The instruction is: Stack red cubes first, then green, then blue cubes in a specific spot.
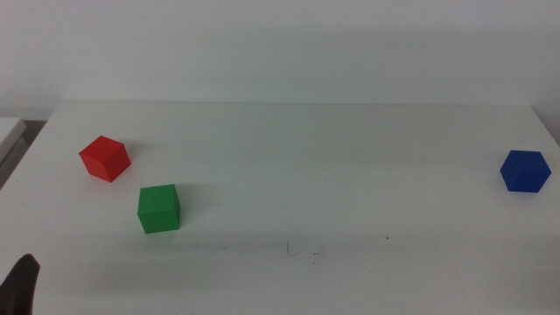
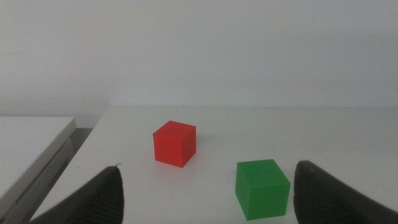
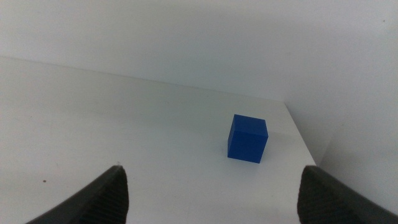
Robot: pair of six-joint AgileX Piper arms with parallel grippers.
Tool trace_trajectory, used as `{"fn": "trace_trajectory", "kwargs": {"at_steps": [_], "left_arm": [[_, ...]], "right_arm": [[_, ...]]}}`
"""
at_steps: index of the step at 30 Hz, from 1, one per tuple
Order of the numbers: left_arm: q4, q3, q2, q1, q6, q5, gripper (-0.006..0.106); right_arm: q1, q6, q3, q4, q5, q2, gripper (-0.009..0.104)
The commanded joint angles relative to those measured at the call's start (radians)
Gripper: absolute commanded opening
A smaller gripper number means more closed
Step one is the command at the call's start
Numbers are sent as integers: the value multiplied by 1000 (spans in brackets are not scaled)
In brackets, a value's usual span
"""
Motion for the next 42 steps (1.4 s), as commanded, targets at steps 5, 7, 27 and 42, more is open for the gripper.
{"fn": "trace_trajectory", "kwargs": {"at_steps": [5, 7, 27, 42], "left_arm": [[-8, -235, 242, 19, -8, 185, 94], [-8, -408, 425, 30, -6, 335, 94], [120, -1420, 1607, 61, 130, 895, 94], [99, -1807, 2104, 99, 315, 916, 94]], "right_arm": [[1, -4, 4, -5, -9, -5, 91], [1, -4, 4, -5, -9, -5, 91], [1, -4, 4, -5, -9, -5, 91], [1, -4, 4, -5, -9, -5, 91]]}}
